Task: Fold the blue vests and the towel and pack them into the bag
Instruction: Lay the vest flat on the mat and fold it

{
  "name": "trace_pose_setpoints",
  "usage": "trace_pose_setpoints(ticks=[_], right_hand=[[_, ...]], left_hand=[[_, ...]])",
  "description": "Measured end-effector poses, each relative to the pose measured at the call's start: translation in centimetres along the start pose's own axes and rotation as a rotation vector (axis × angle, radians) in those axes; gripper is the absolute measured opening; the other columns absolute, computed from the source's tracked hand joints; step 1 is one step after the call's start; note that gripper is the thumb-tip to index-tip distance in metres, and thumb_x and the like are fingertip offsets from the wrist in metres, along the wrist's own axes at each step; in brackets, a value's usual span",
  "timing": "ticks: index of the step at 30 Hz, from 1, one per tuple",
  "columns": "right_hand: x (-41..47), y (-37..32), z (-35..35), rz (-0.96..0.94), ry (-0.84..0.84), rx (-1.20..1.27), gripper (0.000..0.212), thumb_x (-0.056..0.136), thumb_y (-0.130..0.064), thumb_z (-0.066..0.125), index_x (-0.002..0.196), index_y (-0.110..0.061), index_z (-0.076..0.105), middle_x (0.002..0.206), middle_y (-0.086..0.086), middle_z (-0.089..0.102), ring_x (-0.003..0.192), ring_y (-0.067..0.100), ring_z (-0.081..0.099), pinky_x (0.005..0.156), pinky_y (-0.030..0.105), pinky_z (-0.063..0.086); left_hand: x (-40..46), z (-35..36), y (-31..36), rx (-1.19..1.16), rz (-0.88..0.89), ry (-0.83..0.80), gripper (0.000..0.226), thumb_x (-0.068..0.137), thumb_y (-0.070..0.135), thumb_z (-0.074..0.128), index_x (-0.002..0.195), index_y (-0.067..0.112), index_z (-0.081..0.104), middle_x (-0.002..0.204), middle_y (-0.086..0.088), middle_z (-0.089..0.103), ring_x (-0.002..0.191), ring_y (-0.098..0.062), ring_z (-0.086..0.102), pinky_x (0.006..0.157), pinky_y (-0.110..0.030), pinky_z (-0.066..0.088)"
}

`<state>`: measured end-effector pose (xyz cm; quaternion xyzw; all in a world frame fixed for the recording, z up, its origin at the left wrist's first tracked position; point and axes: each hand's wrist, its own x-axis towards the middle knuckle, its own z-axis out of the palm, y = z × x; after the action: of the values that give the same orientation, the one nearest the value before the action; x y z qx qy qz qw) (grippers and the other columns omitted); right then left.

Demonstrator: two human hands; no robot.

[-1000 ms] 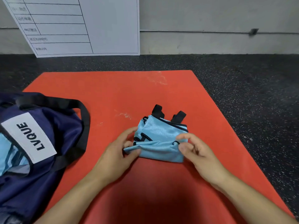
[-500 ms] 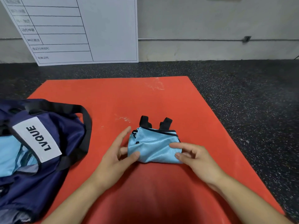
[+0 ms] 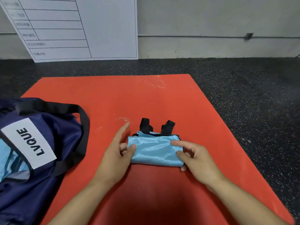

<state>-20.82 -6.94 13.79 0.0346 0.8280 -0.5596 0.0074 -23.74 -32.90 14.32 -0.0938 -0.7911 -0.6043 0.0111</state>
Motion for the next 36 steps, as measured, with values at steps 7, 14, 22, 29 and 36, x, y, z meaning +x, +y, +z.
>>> trace_pose_setpoints(ticks=[7, 14, 22, 29, 36], right_hand=[[0.5, 0.2, 0.5, 0.033, 0.053, -0.057, 0.041, 0.098, -0.005, 0.059, 0.116, -0.040, 0.071, 0.056, 0.004, 0.036, 0.049, 0.026, 0.069, 0.057, 0.026, 0.046], [0.7, -0.1, 0.9, -0.077, 0.086, -0.277, 0.041, 0.095, -0.009, 0.061, 0.123, -0.038, 0.069, 0.062, -0.019, 0.061, 0.053, 0.009, 0.061, 0.058, 0.012, 0.040], [0.1, -0.4, 0.0, -0.086, 0.152, -0.312, 0.031, 0.091, -0.024, 0.073, 0.114, -0.044, 0.074, 0.099, -0.017, 0.066, 0.090, -0.002, 0.058, 0.076, 0.007, 0.036], [-0.3, -0.7, -0.8, 0.037, 0.039, -0.218, 0.031, 0.092, -0.028, 0.073, 0.121, -0.039, 0.072, 0.122, -0.023, 0.067, 0.117, -0.006, 0.056, 0.103, 0.019, 0.039], [0.9, -1.8, 0.2, 0.076, 0.034, 0.172, 0.037, 0.097, -0.009, 0.066, 0.125, -0.033, 0.071, 0.114, -0.023, 0.064, 0.096, -0.009, 0.061, 0.095, 0.014, 0.048]], left_hand=[[0.0, -0.6, -1.3, 0.098, 0.011, -0.001, 0.070, 0.097, 0.022, 0.066, 0.153, 0.047, 0.030, 0.068, 0.000, 0.043, 0.064, -0.005, 0.042, 0.070, -0.012, 0.040], [0.2, -0.2, -2.0, 0.234, 0.047, -0.013, 0.056, 0.099, 0.024, 0.064, 0.144, 0.050, 0.043, 0.076, 0.008, 0.057, 0.070, -0.011, 0.051, 0.075, -0.017, 0.044], [0.6, 0.1, -2.2, 0.508, -0.006, -0.099, 0.026, 0.092, 0.062, 0.044, 0.115, 0.068, 0.055, 0.143, 0.018, 0.040, 0.146, -0.008, 0.025, 0.118, -0.033, 0.016], [0.6, 0.5, -1.1, 0.494, 0.036, -0.189, 0.024, 0.103, 0.037, 0.052, 0.114, 0.053, 0.067, 0.137, 0.018, 0.045, 0.144, -0.003, 0.026, 0.121, -0.032, 0.018], [1.1, 0.6, -1.2, 0.296, 0.076, -0.097, 0.024, 0.097, 0.018, 0.065, 0.111, 0.035, 0.073, 0.118, 0.025, 0.058, 0.122, 0.000, 0.054, 0.102, -0.008, 0.034]])
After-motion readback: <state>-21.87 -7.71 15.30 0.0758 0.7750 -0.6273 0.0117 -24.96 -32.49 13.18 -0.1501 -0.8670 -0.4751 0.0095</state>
